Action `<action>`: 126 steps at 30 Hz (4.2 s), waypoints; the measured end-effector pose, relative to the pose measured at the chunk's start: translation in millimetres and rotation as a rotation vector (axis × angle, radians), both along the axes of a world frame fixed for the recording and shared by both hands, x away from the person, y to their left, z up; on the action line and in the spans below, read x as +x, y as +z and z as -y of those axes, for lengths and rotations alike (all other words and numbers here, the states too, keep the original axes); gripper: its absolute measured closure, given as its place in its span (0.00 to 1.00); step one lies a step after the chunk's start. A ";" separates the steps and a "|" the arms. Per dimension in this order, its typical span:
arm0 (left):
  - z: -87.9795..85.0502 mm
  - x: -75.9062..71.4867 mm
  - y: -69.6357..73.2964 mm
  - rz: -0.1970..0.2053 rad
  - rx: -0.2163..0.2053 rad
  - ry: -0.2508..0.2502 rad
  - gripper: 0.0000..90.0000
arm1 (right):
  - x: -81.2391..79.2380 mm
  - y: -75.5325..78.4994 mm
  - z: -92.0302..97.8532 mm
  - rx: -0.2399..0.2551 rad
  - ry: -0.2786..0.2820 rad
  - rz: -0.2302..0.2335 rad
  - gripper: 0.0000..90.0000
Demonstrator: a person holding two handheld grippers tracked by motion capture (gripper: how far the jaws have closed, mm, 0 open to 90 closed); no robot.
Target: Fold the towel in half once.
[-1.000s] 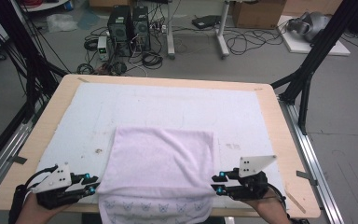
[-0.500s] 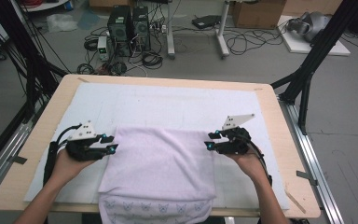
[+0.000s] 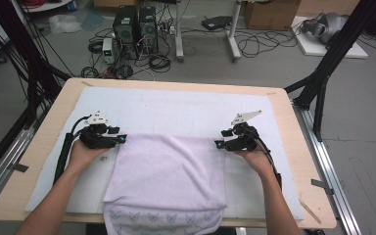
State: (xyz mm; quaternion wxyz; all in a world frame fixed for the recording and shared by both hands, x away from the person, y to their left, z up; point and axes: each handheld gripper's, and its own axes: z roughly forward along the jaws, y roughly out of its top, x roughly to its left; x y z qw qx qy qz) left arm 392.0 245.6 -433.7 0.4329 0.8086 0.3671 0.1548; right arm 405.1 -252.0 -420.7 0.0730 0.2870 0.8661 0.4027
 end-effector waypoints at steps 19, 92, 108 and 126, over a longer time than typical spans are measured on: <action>20.0 42.6 43.8 0.059 0.131 0.042 0.93 | 34.4 25.3 -15.9 -0.090 -0.026 0.011 0.95; 1.3 -49.7 -2.3 0.005 0.052 -0.209 0.79 | -53.7 7.1 -18.4 -0.054 0.097 -0.027 0.65; 3.1 -52.1 -1.3 0.002 0.057 -0.211 0.71 | -128.7 -18.3 -13.1 -0.061 0.257 -0.046 0.99; 3.3 -53.7 1.9 0.012 0.054 -0.221 0.71 | -145.1 -16.3 -19.6 -0.105 0.279 -0.027 0.95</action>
